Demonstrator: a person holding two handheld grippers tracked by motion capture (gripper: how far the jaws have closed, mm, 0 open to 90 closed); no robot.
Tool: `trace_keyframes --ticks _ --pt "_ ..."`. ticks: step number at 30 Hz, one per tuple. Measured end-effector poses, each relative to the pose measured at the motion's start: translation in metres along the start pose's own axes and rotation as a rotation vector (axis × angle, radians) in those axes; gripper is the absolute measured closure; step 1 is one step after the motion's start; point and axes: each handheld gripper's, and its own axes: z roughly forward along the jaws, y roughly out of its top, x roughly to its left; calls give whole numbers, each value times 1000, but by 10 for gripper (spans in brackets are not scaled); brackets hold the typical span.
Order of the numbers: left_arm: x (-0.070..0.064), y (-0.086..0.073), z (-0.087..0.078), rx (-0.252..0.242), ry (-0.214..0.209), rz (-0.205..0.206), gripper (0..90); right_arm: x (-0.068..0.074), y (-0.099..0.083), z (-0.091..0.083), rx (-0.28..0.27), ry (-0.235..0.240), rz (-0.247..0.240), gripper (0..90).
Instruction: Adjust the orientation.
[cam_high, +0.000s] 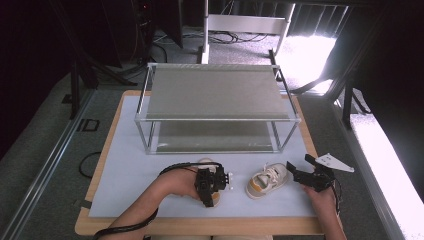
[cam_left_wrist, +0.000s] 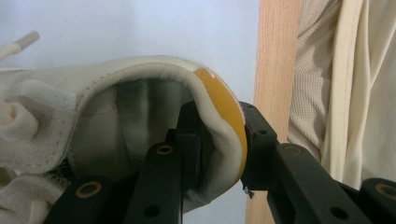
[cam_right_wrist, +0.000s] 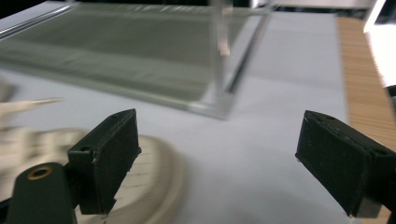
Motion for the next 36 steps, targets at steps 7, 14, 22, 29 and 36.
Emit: trace_keyframes --ticks 7,14,22,29,36 --pt "1 3 0 22 -3 6 724 35 34 -12 163 145 -52 249" --pt "2 2 0 18 -13 -3 725 69 58 -15 287 302 -80 293" --pt "2 4 0 29 -13 0 725 99 73 -12 396 371 -160 390" --pt "1 4 0 27 -12 -1 725 133 80 15 638 374 -215 532" --pt "1 5 1 28 -10 -1 724 144 73 35 800 287 -228 636"
